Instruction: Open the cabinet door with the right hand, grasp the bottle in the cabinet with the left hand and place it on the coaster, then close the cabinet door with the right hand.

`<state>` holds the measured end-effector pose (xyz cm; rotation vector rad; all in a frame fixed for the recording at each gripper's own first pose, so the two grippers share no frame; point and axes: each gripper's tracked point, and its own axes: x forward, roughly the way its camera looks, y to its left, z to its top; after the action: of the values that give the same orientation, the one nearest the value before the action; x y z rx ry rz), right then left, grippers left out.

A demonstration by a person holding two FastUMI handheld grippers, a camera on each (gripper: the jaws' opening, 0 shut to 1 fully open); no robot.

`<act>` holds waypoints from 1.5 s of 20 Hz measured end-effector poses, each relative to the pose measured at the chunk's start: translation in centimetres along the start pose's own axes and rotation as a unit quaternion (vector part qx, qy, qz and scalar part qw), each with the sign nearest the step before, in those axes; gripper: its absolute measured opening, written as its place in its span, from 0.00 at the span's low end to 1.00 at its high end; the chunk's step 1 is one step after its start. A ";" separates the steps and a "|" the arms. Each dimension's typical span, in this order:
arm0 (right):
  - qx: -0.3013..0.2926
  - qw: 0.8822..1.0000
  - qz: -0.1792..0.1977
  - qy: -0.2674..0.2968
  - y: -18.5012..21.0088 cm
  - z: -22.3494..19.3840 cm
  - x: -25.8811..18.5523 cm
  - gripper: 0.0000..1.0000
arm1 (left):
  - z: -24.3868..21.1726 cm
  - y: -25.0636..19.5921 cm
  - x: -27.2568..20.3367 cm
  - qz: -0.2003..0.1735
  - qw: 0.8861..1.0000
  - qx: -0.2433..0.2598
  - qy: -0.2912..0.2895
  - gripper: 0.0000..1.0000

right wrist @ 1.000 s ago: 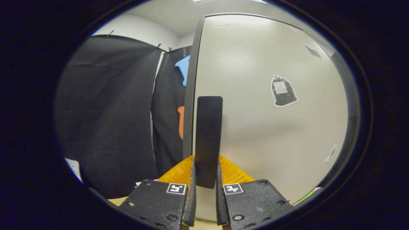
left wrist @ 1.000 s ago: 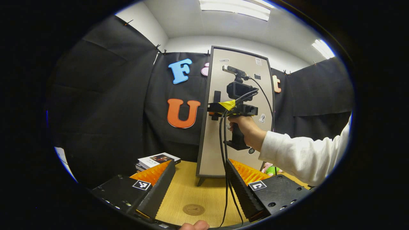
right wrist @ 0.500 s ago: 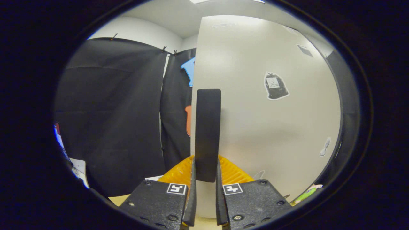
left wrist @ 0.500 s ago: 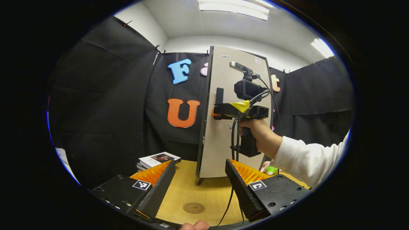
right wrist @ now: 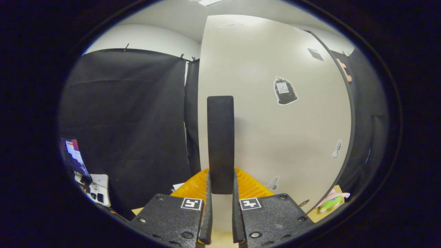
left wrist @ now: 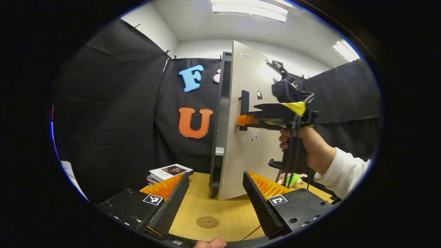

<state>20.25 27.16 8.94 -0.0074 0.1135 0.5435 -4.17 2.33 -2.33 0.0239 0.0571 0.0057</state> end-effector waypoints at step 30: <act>0.007 0.991 -0.131 -0.001 -11.4 -0.3 -19.5 0.12 | -2.6 -8.6 -0.6 -0.090 0.996 0.002 0.017 0.95</act>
<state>9.54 7.33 10.56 -0.0078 0.1116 0.2805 -4.92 -6.26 -5.12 0.0225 0.0930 -0.1740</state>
